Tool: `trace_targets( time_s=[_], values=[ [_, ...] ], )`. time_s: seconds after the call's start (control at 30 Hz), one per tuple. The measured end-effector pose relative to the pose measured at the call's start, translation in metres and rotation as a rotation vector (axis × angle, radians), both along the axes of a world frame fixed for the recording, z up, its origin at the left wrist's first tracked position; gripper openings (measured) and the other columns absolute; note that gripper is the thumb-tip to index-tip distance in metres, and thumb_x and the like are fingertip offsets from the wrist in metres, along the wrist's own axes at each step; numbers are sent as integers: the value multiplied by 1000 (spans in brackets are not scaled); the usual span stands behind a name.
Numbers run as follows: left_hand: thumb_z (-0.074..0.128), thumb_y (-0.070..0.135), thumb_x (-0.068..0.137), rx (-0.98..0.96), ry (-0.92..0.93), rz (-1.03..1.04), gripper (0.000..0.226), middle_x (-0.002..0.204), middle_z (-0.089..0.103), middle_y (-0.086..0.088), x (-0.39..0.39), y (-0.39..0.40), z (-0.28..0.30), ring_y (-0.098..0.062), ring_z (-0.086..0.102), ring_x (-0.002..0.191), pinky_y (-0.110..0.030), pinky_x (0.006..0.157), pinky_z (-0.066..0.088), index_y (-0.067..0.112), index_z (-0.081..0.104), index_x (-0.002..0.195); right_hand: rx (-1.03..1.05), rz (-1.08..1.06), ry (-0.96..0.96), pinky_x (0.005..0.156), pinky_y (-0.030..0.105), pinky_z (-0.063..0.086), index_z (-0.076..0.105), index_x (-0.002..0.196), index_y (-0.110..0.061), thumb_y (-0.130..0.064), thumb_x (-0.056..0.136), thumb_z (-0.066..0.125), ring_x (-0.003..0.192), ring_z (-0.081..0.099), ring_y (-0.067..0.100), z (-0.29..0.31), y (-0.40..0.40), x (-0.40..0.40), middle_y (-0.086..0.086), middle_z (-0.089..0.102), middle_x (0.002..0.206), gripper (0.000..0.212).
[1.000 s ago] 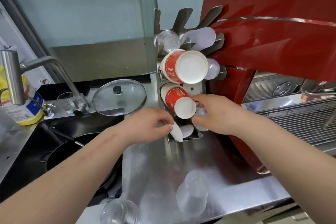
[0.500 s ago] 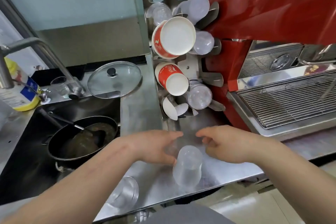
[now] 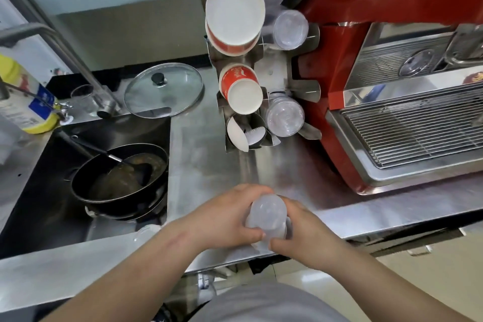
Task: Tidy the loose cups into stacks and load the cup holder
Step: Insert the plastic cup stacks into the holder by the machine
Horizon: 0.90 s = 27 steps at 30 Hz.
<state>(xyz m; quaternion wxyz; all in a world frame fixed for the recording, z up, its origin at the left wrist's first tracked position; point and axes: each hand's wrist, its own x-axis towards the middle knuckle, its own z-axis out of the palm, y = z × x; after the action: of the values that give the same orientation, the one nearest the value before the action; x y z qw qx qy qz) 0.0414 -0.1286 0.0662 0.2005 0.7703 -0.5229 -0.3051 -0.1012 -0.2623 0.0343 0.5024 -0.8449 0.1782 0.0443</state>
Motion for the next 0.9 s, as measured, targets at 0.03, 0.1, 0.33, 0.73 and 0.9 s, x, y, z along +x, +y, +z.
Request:
trace_targets(
  time_s=[0.03, 0.1, 0.33, 0.73, 0.9],
  values=[
    [75, 29, 79, 3, 7, 20, 76, 140, 45, 13, -4, 2, -3, 4, 40, 116, -11, 96, 35, 36, 35, 144, -11, -27, 3, 91, 28, 50, 48, 126, -39, -45, 58, 66, 114, 53, 4, -5, 1, -3, -19, 55, 121, 70],
    [75, 30, 80, 5, 30, 64, 83, 141, 41, 14, -11, 6, -10, 1, 43, 120, -14, 102, 37, 41, 28, 147, -17, -72, 3, 92, 28, 50, 45, 128, -38, -46, 58, 70, 113, 53, 2, -12, 2, -7, -20, 51, 121, 74],
    [80, 34, 78, -55, 294, 243, 62, 129, 56, 13, -33, 15, -43, -10, 52, 124, -39, 103, 48, 42, 49, 131, -48, -130, -73, 88, 20, 49, 43, 115, -46, -42, 59, 73, 110, 51, -5, -22, 6, -20, -26, 50, 115, 64],
    [78, 24, 79, -85, 385, 318, 75, 139, 43, 15, -39, 9, -61, -2, 46, 131, -32, 106, 47, 49, 42, 140, -21, -177, -88, 85, 15, 45, 49, 117, -43, -29, 62, 75, 111, 52, -3, -13, -9, -39, -23, 54, 115, 63],
    [71, 17, 81, -135, 321, 314, 71, 132, 50, 12, -30, -10, -44, 6, 53, 117, -10, 82, 43, 46, 43, 140, -7, -230, -156, 87, 7, 41, 48, 122, -44, -23, 64, 74, 114, 52, -6, 9, -23, -35, -21, 57, 121, 67]
  ],
)
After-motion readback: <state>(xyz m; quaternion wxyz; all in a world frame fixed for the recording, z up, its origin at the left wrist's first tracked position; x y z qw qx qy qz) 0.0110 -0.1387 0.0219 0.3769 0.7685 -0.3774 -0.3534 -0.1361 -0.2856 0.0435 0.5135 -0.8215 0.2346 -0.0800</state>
